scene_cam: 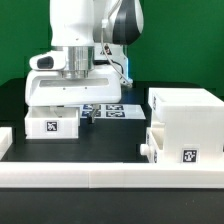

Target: Assemble drawer

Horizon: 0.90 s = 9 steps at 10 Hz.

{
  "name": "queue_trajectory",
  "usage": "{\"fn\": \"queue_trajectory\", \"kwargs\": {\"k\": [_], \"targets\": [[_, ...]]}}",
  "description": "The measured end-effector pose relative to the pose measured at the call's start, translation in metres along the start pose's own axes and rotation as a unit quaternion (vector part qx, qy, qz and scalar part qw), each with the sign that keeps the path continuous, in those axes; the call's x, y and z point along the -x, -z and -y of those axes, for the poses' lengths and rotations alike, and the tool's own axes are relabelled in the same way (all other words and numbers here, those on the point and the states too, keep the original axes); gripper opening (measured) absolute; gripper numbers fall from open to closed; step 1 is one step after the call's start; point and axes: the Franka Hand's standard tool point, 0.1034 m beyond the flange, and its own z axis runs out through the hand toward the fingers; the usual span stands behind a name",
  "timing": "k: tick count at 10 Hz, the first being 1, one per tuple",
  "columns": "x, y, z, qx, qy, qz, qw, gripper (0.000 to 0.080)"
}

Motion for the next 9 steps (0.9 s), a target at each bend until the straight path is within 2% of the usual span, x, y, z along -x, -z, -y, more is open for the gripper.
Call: {"fn": "queue_trajectory", "kwargs": {"k": [2,3,6,9], "targets": [[0.000,0.000,0.001,0.000,0.001,0.000,1.000,0.0173],[-0.001,0.000,0.002,0.000,0.002,0.000,1.000,0.0060],[-0.004,0.002,0.007,-0.001,0.004,-0.002,1.000,0.0041],[-0.030,0.020,0.034,0.003,0.028,-0.019,0.999,0.0041]]}}
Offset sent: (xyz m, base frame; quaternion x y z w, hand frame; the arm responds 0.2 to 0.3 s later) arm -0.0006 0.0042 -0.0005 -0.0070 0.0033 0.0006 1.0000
